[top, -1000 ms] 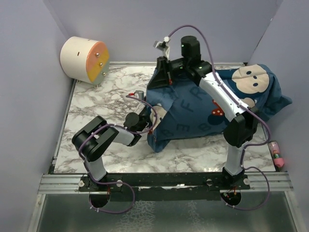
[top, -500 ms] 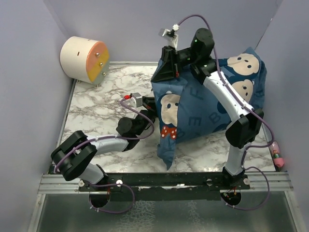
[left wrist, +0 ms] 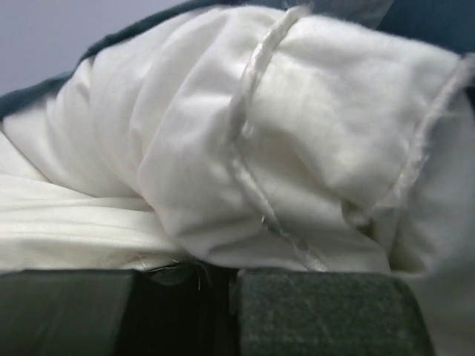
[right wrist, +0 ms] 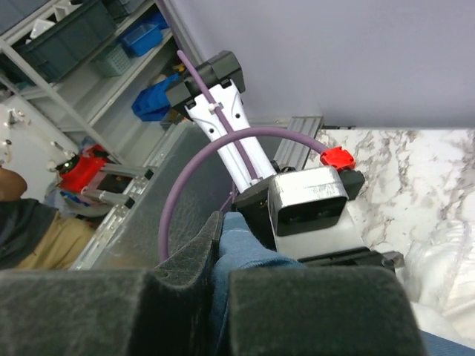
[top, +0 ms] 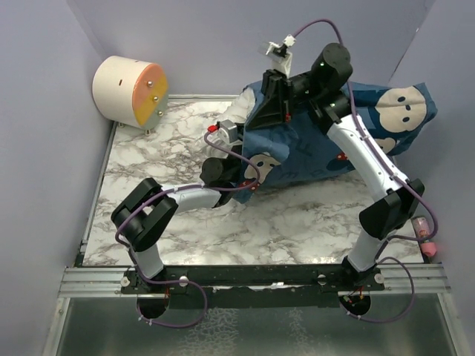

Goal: Put the pillow into the pillowcase
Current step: Stuff the pillow into the pillowcase.

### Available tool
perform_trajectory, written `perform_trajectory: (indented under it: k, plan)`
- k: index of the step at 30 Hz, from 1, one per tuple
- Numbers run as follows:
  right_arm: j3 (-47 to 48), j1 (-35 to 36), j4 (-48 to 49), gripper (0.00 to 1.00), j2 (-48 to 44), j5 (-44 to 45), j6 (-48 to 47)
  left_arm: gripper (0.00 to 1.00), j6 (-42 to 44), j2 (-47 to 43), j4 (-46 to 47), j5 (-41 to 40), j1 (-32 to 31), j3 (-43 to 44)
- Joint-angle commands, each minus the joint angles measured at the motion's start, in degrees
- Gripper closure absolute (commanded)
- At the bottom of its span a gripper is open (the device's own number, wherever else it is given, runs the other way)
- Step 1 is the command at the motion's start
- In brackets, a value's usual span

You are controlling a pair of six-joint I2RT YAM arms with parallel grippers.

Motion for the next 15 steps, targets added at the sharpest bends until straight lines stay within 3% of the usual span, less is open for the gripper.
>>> perform_trajectory:
  k: [1,3,5,9,13,15]
  plan:
    - [0.43,-2.20,4.53,1.00,-3.75,-0.58,-0.79,1.00,8.05,-2.68,-5.01,6.24,-2.73,6.73]
    - [-0.61,-6.97,3.07,1.00,-2.56,-0.66,-4.84,1.00,13.06,-4.96,-11.76,8.90,-1.63,8.42]
    - [-2.92,-8.97,-3.33,1.00,-2.19,0.01,-14.71,1.00,16.35,-5.75,-17.42,12.83,-0.06,8.75]
    - [-17.26,-4.80,-25.60,0.98,-8.83,9.22,-49.04,1.00,17.31,-7.72,-22.45,19.28,3.30,-0.68]
    - [-40.35,-1.72,-15.41,0.94,-19.77,7.96,-51.53,0.89,9.46,-9.66,-17.79,22.38,5.36,-13.77]
    - [-48.24,-0.92,-11.68,0.81,-24.94,7.08,-52.57,0.81,4.85,-12.01,-17.25,23.63,5.39,-18.64]
